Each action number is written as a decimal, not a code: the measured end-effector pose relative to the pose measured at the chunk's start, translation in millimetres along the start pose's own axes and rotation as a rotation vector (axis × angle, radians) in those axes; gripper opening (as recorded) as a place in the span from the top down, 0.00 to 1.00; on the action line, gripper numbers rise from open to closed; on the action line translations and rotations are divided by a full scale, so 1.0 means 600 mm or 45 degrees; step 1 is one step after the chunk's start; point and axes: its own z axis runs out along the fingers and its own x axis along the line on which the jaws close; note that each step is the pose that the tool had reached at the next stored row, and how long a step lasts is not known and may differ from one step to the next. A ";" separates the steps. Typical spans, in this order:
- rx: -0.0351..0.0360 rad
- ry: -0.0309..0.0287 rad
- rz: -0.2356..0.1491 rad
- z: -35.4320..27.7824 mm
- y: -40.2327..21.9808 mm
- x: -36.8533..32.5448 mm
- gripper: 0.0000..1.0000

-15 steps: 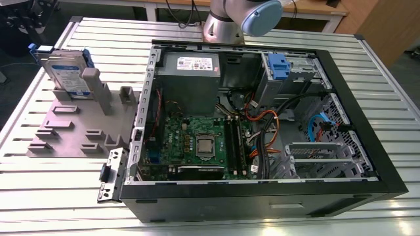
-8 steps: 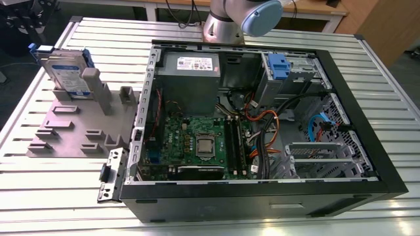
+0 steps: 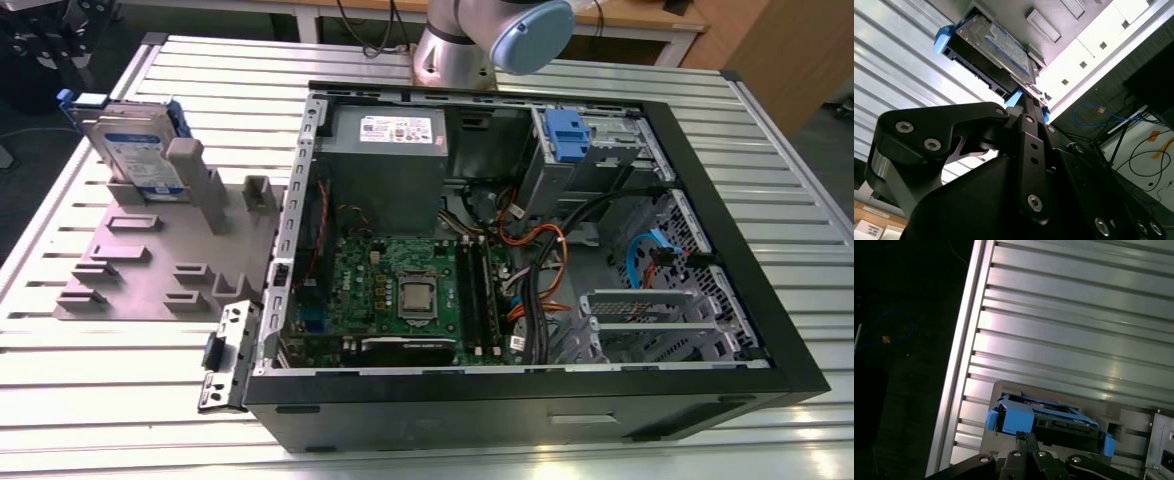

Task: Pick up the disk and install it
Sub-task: 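Pick up the disk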

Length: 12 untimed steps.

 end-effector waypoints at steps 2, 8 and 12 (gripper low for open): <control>0.0002 0.0004 -0.009 0.000 0.000 0.000 0.89; 0.0014 0.0032 -0.075 0.000 0.000 0.000 0.89; 0.0026 0.0060 -0.136 0.000 0.000 0.000 0.89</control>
